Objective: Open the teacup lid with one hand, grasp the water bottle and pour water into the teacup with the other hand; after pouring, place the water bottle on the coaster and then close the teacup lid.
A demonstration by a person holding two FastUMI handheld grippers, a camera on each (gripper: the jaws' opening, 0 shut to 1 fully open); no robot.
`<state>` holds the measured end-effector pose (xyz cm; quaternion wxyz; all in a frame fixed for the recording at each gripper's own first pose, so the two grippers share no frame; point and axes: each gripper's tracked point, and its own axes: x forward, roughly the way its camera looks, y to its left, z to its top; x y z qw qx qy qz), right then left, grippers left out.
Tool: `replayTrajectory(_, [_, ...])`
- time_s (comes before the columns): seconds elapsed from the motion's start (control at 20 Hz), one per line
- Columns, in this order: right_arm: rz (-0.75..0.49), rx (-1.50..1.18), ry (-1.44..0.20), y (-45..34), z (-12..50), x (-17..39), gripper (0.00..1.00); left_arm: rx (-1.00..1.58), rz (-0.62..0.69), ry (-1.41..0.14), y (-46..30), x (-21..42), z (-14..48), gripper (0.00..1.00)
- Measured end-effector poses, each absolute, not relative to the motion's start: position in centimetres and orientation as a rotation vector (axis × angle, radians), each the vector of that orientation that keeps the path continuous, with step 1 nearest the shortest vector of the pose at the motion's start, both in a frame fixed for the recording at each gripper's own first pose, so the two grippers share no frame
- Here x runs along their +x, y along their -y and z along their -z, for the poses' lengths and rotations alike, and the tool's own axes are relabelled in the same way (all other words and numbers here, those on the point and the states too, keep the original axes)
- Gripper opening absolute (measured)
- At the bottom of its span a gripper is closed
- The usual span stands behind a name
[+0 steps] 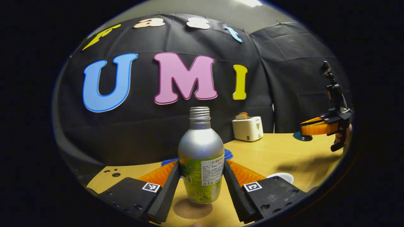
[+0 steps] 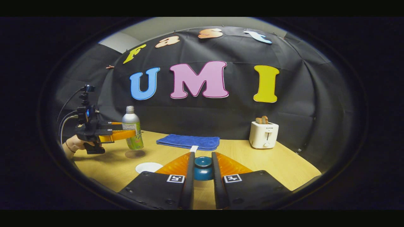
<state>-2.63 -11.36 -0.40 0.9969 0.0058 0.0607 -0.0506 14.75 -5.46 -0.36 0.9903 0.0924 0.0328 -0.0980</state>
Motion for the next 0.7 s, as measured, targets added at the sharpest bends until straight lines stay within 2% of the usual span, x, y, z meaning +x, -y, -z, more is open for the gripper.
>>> replayTrajectory(0.05, [0.103,0.013,-0.122,11.5,0.5,-2.6,0.30,0.162,0.189,-0.074,4.8,14.5,1.0,0.81])
replayTrajectory(0.1, [0.102,0.016,-0.124,11.4,0.6,-2.6,0.25,0.140,0.180,-0.082,4.2,14.5,1.7,0.81])
replayTrajectory(0.15, [0.101,0.017,-0.128,11.4,0.7,-2.5,0.30,0.124,0.168,-0.088,3.5,14.8,2.3,0.81])
replayTrajectory(0.7, [0.096,0.014,-0.136,11.1,1.0,-2.4,0.30,0.072,0.128,-0.142,1.8,15.5,4.7,0.81])
